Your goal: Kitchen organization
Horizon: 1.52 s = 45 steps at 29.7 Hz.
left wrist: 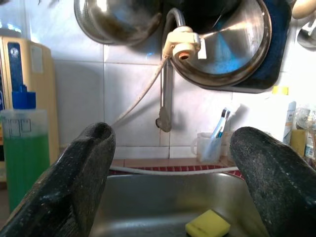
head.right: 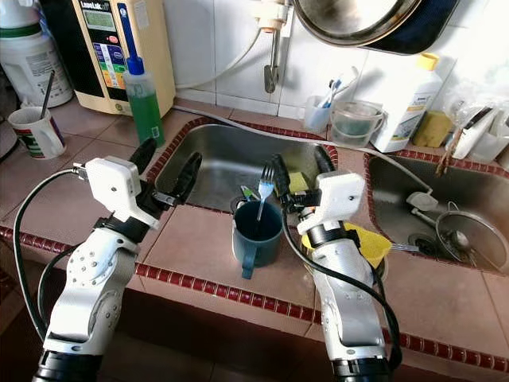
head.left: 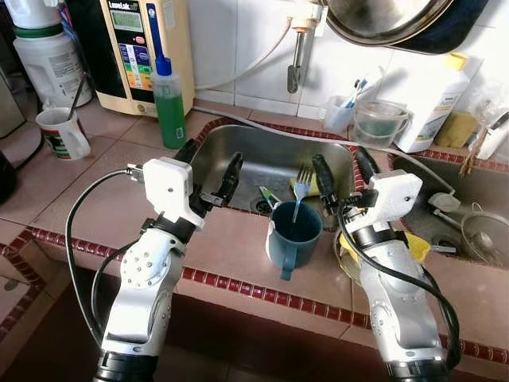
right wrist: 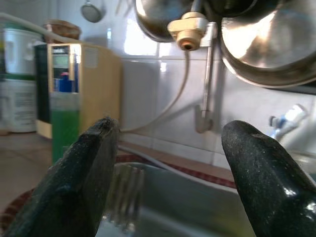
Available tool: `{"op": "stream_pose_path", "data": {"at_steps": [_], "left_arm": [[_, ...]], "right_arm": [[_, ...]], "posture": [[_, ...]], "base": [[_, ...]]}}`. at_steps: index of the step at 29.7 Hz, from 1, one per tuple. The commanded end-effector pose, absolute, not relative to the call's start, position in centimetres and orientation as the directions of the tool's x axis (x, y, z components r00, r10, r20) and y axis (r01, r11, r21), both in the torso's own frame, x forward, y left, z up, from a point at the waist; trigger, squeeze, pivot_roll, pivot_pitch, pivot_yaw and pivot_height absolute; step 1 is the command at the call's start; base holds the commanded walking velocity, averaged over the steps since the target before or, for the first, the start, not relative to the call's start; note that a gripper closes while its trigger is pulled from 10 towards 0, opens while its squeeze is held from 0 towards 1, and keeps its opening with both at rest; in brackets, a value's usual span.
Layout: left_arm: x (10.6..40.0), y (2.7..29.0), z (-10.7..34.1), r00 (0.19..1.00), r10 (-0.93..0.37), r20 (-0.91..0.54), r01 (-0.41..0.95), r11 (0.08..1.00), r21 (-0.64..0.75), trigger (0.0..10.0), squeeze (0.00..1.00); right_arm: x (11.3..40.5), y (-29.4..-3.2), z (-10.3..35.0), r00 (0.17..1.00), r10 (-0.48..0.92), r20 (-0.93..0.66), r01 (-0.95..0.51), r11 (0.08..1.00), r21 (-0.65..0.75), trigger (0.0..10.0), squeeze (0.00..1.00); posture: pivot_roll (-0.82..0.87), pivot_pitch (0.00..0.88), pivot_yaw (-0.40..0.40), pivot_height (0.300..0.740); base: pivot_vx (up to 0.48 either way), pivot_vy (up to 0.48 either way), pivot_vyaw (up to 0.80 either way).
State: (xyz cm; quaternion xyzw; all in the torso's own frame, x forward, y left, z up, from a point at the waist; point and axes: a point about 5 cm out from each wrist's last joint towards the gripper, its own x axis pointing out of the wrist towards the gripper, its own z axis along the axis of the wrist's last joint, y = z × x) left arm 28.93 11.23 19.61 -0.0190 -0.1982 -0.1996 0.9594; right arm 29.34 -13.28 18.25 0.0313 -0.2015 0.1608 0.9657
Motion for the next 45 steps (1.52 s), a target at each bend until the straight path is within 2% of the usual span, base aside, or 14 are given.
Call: {"op": "stream_pose_path", "data": {"at_steps": [1,6,12,17,22,30,40,41,42,43,44,45], "left_arm": [[28.5,10.7,20.2,0.826,-0.397,0.4,0.408,0.911,0.063,10.0,0.0],[28.1,10.3,20.4,0.814,-0.419,0.401,0.426,0.901,0.077,10.0,0.0],[27.5,9.5,20.3,0.784,-0.496,0.374,0.474,0.866,0.156,10.0,0.0],[26.6,9.1,19.2,0.731,-0.631,0.259,0.577,0.775,0.259,10.0,0.0],[26.0,9.0,19.1,0.695,-0.688,0.211,0.635,0.724,0.27,10.0,0.0],[25.6,8.9,20.0,0.667,-0.719,0.195,0.669,0.693,0.269,10.0,0.0],[25.1,8.7,20.7,0.665,-0.717,0.211,0.671,0.697,0.255,10.0,0.0],[25.0,8.7,20.8,0.665,-0.716,0.211,0.67,0.698,0.253,10.0,0.0],[25.0,8.6,20.8,0.666,-0.715,0.212,0.67,0.698,0.252,10.0,0.0],[24.9,8.5,20.9,0.668,-0.713,0.213,0.67,0.701,0.246,10.0,0.0],[24.8,8.5,20.9,0.668,-0.712,0.215,0.67,0.702,0.242,10.0,0.0],[24.8,8.4,20.9,0.668,-0.712,0.216,0.67,0.702,0.241,10.0,0.0]], "right_arm": [[29.4,-13.5,19.0,0.854,0.345,0.39,-0.375,0.927,0.001,10.0,0.0],[29.7,-14.6,18.9,0.868,0.347,0.354,-0.379,0.925,0.023,10.0,0.0],[30.1,-15.7,19.1,0.876,0.365,0.315,-0.396,0.917,0.04,10.0,0.0],[30.4,-15.9,19.5,0.865,0.407,0.294,-0.444,0.894,0.067,10.0,0.0],[30.5,-15.7,19.7,0.85,0.442,0.287,-0.49,0.864,0.119,10.0,0.0],[31.0,-15.1,19.8,0.818,0.516,0.253,-0.565,0.803,0.191,10.0,0.0],[31.9,-15.2,19.1,0.797,0.582,0.161,-0.601,0.742,0.298,10.0,0.0],[31.9,-15.2,19.0,0.792,0.591,0.154,-0.606,0.732,0.311,8.2,0.0],[31.9,-15.2,19.0,0.788,0.597,0.15,-0.61,0.725,0.319,8.2,0.0],[31.9,-15.2,18.9,0.78,0.609,0.142,-0.617,0.713,0.332,5.0,0.0],[31.7,-15.1,18.8,0.768,0.625,0.139,-0.629,0.697,0.344,1.0,0.0],[31.7,-15.1,18.8,0.764,0.63,0.138,-0.633,0.692,0.347,1.0,0.0]], "posture": [[-0.17,0.0,-0.037,0.732],[-0.17,0.0,-0.043,0.732],[-0.17,0.0,-0.045,0.732],[-0.17,0.018,-0.042,0.732],[-0.16,0.034,-0.034,0.732],[-0.16,0.064,-0.027,0.732],[-0.15,0.085,-0.044,0.732],[-0.15,0.087,-0.046,0.732],[-0.15,0.088,-0.047,0.732],[-0.14,0.09,-0.051,0.732],[-0.14,0.09,-0.053,0.732],[-0.14,0.09,-0.053,0.732]], "base": [[0.0,0.0,0.0],[0.0,0.0,0.0],[0.0,0.0,0.0],[0.0,0.0,0.0],[0.0,0.0,0.0],[0.0,0.0,0.0],[0.0,0.0,0.0],[0.0,0.0,0.0],[0.0,0.0,0.0],[0.0,0.0,0.0],[0.0,0.0,0.0],[0.0,0.0,0.0]]}}
